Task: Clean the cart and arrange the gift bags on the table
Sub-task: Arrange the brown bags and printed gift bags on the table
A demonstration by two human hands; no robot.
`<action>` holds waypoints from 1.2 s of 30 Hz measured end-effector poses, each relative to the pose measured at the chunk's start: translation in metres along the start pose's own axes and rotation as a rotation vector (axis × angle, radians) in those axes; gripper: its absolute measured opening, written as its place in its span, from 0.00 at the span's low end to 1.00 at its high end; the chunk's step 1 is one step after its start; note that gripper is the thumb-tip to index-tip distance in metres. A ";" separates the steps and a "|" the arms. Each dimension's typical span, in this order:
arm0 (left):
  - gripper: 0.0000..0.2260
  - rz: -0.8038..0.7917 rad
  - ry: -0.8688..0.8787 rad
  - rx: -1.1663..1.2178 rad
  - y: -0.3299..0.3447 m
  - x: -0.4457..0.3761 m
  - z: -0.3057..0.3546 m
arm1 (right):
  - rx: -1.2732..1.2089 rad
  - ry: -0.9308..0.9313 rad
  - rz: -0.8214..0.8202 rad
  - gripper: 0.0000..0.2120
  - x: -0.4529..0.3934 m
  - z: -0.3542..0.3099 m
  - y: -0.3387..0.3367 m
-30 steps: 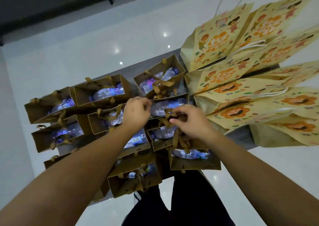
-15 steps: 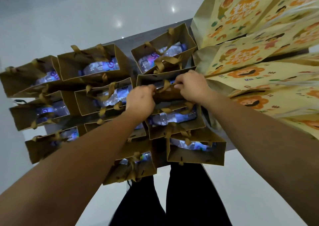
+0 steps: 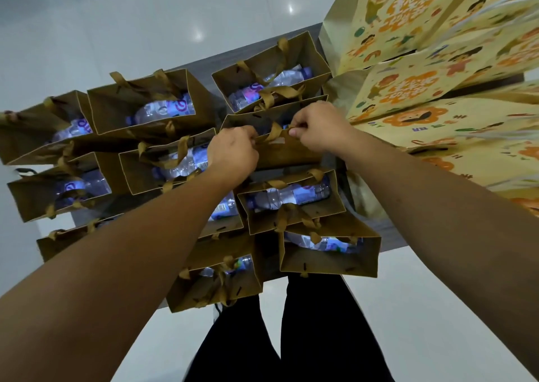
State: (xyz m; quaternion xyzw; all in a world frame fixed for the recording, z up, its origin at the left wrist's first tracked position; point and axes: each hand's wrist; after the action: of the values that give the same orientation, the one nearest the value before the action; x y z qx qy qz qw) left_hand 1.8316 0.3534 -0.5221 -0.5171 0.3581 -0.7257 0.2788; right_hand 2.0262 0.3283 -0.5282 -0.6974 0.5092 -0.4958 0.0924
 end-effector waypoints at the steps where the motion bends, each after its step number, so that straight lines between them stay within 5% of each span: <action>1: 0.11 -0.024 0.001 0.005 -0.001 0.002 0.000 | -0.007 0.012 -0.028 0.08 0.000 0.001 0.000; 4: 0.12 0.030 0.032 -0.037 -0.005 0.016 0.000 | -0.095 0.020 0.070 0.16 0.007 0.002 -0.002; 7: 0.15 0.317 -0.004 0.036 -0.010 0.018 0.001 | -0.194 -0.024 0.601 0.17 0.015 -0.005 -0.011; 9: 0.14 0.398 -0.145 0.162 -0.017 0.006 0.002 | -0.170 0.024 0.764 0.15 0.006 -0.016 -0.026; 15: 0.13 0.239 -0.464 0.292 -0.036 -0.056 -0.012 | -0.044 0.293 0.428 0.14 -0.057 -0.021 -0.050; 24: 0.10 0.322 -0.435 0.196 -0.043 -0.074 -0.020 | -0.212 0.307 0.546 0.10 -0.072 -0.011 -0.026; 30: 0.10 0.395 -0.432 0.350 -0.043 -0.070 -0.019 | -0.267 0.228 0.540 0.12 -0.059 -0.004 -0.017; 36: 0.06 0.413 -0.206 0.243 -0.025 -0.020 -0.014 | -0.280 0.116 0.435 0.18 0.007 0.004 0.004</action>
State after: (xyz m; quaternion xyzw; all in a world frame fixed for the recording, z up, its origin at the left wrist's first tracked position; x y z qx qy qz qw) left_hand 1.8235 0.3866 -0.5160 -0.4670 0.3357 -0.6345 0.5163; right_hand 2.0269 0.3194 -0.5284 -0.5482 0.7150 -0.4282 0.0701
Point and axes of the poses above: each hand's wrist, its own x-axis away from the middle knuckle, its own y-axis out of the palm, z = x × y, and after that the axes turned 7 degrees about -x, right-handed
